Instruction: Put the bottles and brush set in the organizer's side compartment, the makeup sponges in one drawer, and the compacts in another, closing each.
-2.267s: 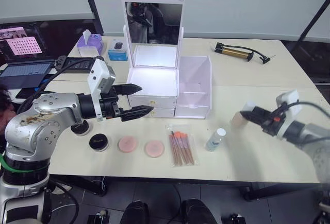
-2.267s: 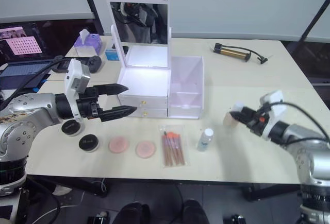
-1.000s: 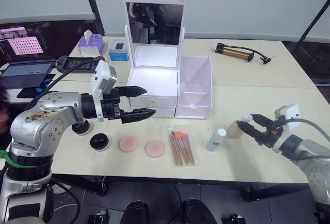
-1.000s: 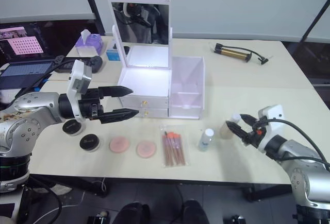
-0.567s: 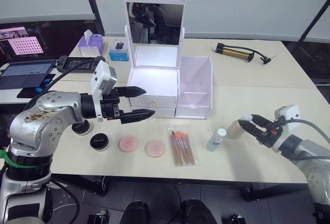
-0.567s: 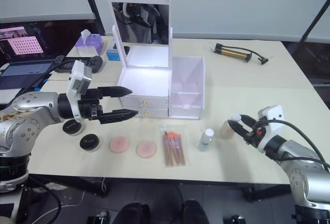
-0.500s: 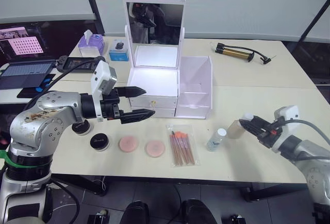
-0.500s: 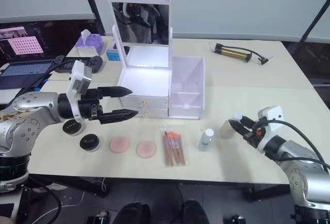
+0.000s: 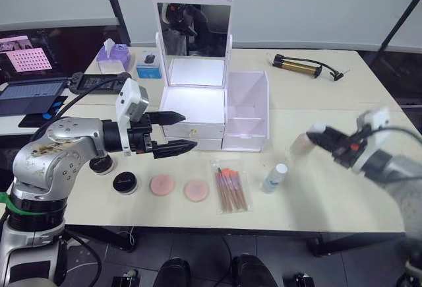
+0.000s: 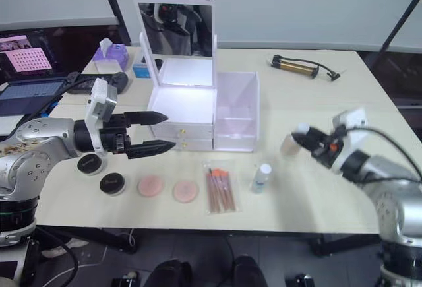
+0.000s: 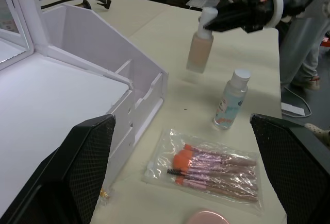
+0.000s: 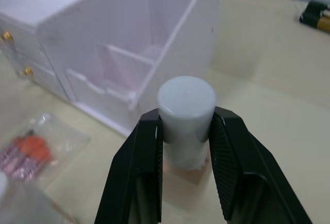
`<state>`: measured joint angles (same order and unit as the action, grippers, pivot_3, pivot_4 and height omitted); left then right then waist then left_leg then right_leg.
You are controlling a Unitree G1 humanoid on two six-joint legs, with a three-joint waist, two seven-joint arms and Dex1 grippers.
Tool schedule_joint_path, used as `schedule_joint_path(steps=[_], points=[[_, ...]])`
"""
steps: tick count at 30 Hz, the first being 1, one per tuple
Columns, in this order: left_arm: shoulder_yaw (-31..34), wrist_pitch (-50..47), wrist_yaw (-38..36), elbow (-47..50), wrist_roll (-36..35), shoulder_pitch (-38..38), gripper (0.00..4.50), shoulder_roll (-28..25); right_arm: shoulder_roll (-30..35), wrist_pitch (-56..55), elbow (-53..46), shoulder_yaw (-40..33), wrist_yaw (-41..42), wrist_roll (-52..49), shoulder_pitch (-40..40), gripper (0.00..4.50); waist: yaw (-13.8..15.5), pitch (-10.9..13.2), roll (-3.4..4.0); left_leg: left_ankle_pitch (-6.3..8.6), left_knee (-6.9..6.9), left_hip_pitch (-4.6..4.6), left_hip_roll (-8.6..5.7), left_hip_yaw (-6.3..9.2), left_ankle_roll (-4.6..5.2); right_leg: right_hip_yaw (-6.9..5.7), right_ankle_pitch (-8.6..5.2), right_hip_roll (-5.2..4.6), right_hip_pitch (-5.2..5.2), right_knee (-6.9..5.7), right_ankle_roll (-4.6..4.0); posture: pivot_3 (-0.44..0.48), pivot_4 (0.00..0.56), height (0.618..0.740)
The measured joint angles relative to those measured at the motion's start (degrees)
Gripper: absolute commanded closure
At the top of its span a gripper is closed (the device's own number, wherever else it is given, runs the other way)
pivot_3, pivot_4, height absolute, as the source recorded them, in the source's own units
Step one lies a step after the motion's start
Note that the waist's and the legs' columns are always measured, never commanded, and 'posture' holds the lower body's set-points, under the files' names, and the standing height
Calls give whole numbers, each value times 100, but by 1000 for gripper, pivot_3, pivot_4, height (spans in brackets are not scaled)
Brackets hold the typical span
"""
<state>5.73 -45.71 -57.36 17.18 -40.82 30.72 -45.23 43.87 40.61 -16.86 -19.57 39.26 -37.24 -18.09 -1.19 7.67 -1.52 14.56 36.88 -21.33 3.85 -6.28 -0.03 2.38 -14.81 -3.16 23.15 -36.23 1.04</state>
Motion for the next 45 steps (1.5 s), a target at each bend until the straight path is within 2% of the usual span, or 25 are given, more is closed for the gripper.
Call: schedule_joint_path(steps=[4,11,15,23,31,39,45], points=[[94,80,79,95,-4,-102,0,-4,-8,475,-239,418,-150,-305,-1177,3563,34,0,0,0,-2,-3,2,1,1,-5,-1,1,-1,8,-2,0,150,732],[371,78,323,383,-12,-454,0,-36,-591,924,-228,1384,-1035,108,-1864,3563,88,1,-5,0,9,-14,-6,-3,1,-12,1,-15,2,5,3,0,150,732],[461,78,413,470,-17,-529,0,-53,-935,1121,-136,1659,-1427,341,-1884,3563,77,0,-6,0,9,-16,-4,-3,1,-12,1,-13,5,5,2,0,150,732],[518,79,512,603,-159,-602,0,-40,-1522,1234,304,1684,-2050,713,-1856,3563,49,0,-5,0,8,-17,-3,-2,1,-12,1,-12,8,3,2,0,150,732],[560,94,592,609,-203,-598,0,-48,-1612,1226,516,1788,-2206,1225,-1680,3563,40,0,-5,0,6,-16,-2,-2,1,-11,1,-9,8,3,1,0,150,732],[587,166,730,610,-218,-590,0,-25,-1853,982,521,2320,-2306,1808,-1543,3563,41,0,-5,0,6,-17,-3,-2,0,-12,1,-10,9,4,2,0,150,732],[527,163,842,707,-340,-573,0,111,-1860,989,499,2347,-2296,1955,-1546,3563,45,0,-5,0,7,-16,-3,-2,0,-12,1,-10,7,3,1,0,150,732]])
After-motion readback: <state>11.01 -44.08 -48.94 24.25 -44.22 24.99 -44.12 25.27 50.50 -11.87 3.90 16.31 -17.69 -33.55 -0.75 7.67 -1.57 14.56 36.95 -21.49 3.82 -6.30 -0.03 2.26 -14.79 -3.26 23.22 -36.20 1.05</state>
